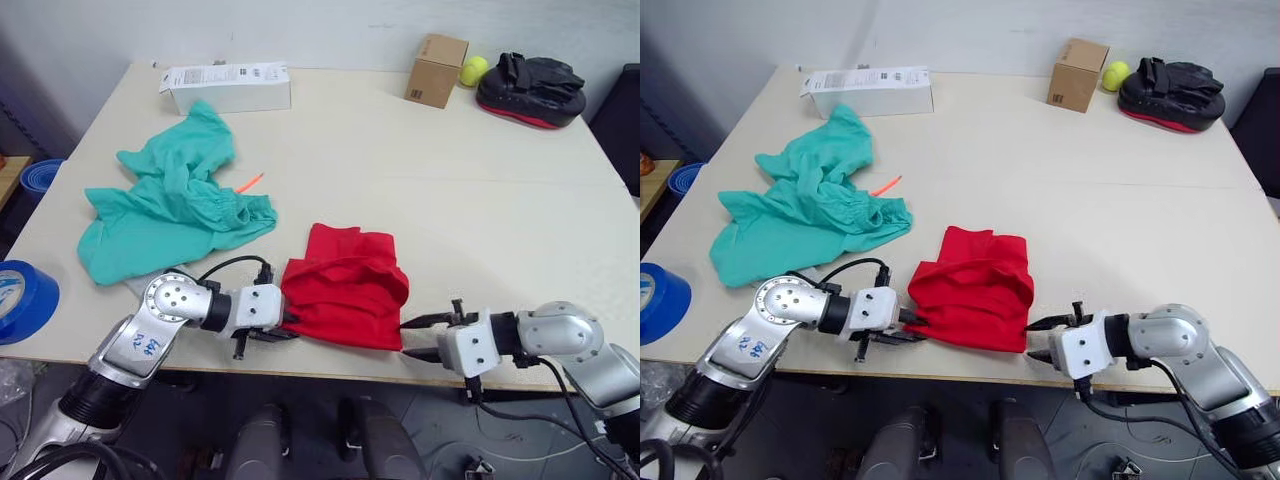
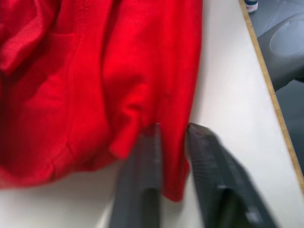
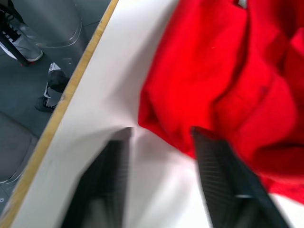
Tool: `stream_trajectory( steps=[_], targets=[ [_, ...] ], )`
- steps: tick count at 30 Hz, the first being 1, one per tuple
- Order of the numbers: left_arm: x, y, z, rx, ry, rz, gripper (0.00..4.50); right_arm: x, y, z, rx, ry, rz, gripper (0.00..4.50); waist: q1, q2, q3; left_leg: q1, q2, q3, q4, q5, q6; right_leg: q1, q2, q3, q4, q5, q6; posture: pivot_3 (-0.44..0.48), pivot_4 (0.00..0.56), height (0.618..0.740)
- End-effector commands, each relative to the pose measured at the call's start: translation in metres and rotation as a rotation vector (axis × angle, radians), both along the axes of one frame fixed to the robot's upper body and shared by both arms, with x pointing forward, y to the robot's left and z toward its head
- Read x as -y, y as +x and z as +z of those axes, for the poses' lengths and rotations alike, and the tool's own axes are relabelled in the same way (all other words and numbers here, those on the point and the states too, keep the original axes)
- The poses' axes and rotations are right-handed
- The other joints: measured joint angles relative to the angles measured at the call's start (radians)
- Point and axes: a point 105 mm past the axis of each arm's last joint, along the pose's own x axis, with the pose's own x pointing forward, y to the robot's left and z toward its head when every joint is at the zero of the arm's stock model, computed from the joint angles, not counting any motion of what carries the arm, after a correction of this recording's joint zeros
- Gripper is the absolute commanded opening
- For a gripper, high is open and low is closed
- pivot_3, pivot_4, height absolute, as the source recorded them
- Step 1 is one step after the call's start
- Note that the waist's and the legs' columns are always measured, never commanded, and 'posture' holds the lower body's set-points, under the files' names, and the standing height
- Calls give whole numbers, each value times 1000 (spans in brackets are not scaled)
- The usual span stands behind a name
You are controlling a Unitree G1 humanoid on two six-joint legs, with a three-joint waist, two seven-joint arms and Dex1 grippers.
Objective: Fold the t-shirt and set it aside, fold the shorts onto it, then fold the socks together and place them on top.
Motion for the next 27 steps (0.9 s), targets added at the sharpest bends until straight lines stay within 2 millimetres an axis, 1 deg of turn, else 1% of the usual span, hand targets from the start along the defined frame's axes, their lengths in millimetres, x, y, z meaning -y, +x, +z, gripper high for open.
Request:
stream_trajectory(
  steps=[1,3,4,6,8,11,13,14,15,17,18,20,24,26,27],
  targets=[
    [-10,-4,32,71,-47,-3,2585,0,-1,34,35,83,-9,3475,0,0,0,0,0,-1,0,0,0,0,0,0,0,0,0,0,150,740],
    [-15,-1,38,100,-47,10,3231,3,2,41,55,92,-24,4165,2,0,0,0,0,-1,1,0,0,1,0,0,0,0,0,0,150,740],
    [-19,6,43,153,-30,17,3521,6,9,44,99,84,-41,4459,2,0,0,1,0,-1,1,0,0,1,0,0,0,0,0,0,150,740],
    [-25,26,54,302,-6,29,3521,11,26,46,198,63,-79,4459,3,0,0,1,0,-1,0,0,0,1,0,0,-1,0,0,0,150,740],
    [-25,44,61,430,5,23,3521,12,39,46,287,46,-91,4459,6,0,0,0,0,-1,1,0,0,1,0,-1,-3,0,-1,0,150,740],
    [-21,62,60,594,43,-36,3521,8,53,43,377,33,-74,4459,13,0,0,0,-1,1,-1,0,0,1,0,-1,-6,0,0,0,150,740],
    [-15,70,56,661,45,-74,3521,3,60,39,439,12,-39,4459,16,0,0,-2,-1,2,-1,-1,1,0,0,-1,-6,1,1,0,150,740],
    [-12,72,54,686,44,-97,3521,1,61,37,462,1,-15,4459,16,0,0,-3,-1,3,-1,-2,2,-1,0,0,-6,1,1,0,150,740],
    [-9,74,53,704,40,-116,3535,-1,62,34,479,-12,9,4286,16,0,0,-6,-1,3,0,-2,1,-4,0,0,-6,1,2,0,150,740],
    [-4,74,51,732,32,-155,3541,-2,62,31,505,-30,45,3844,18,0,0,-10,0,4,2,0,-2,-8,1,0,-5,1,3,0,150,740],
    [-3,73,50,740,34,-177,3541,-2,62,30,513,-36,58,3553,18,0,0,-10,0,5,2,0,-2,-8,1,0,-5,1,3,0,150,740],
    [-1,71,48,752,39,-208,3541,2,62,34,513,-24,52,3553,20,0,0,-11,0,6,3,0,-2,-8,1,0,-6,2,4,0,150,740],
    [-1,69,52,739,-8,-193,3541,11,57,38,489,-5,55,3553,21,0,0,-9,-1,5,4,-2,4,-6,0,0,-5,3,5,0,150,740],
    [1,67,54,735,-36,-185,3541,11,54,38,469,18,63,3553,21,0,0,-8,-1,5,4,-2,5,-4,0,0,-5,4,6,0,150,740],
    [3,67,55,732,-48,-181,3541,7,53,36,460,28,71,3553,20,0,0,-7,-1,5,4,-2,5,-3,0,0,-4,4,6,0,150,740]
  ],
)
